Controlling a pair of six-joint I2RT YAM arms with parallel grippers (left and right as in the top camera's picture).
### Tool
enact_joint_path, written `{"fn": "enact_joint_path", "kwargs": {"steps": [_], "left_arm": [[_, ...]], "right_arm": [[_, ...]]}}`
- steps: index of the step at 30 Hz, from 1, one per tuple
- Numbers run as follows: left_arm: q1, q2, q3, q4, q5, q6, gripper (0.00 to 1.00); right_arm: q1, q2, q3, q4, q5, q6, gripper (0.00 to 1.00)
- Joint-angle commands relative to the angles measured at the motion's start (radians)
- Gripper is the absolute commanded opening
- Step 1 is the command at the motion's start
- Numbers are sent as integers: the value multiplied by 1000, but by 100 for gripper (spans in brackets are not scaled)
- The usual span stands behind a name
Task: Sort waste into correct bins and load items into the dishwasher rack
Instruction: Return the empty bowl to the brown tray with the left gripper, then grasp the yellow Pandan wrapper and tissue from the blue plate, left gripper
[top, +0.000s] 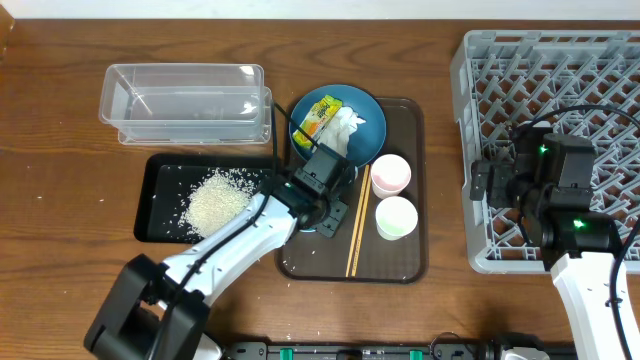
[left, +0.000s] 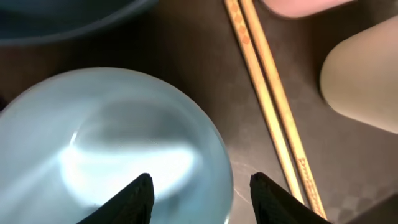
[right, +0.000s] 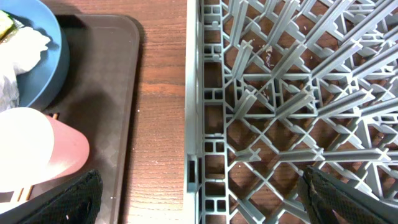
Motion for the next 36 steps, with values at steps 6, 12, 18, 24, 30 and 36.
{"fn": "enact_joint_path", "kwargs": {"steps": [6,12,18,24,30,36], "left_arm": [[107,-136,109,71,-169,7,53],[207,-72,109,314,-197,7,52],[223,95,109,476,-188,34,52],[219,237,109,575,-134,33,51],[207,313,109,587,-104,33,51],[188,362,109,589,-107,34,50]], "right_arm": [[18,-1,23,0,-7,7,99],[18,-1,23,0,-7,10,99],[18,-1,23,-1,-7,14,99],[18,-1,23,-1,-7,14,99],[18,-1,23,-1,-7,14,99],[18,-1,23,-1,-7,14,99]]}}
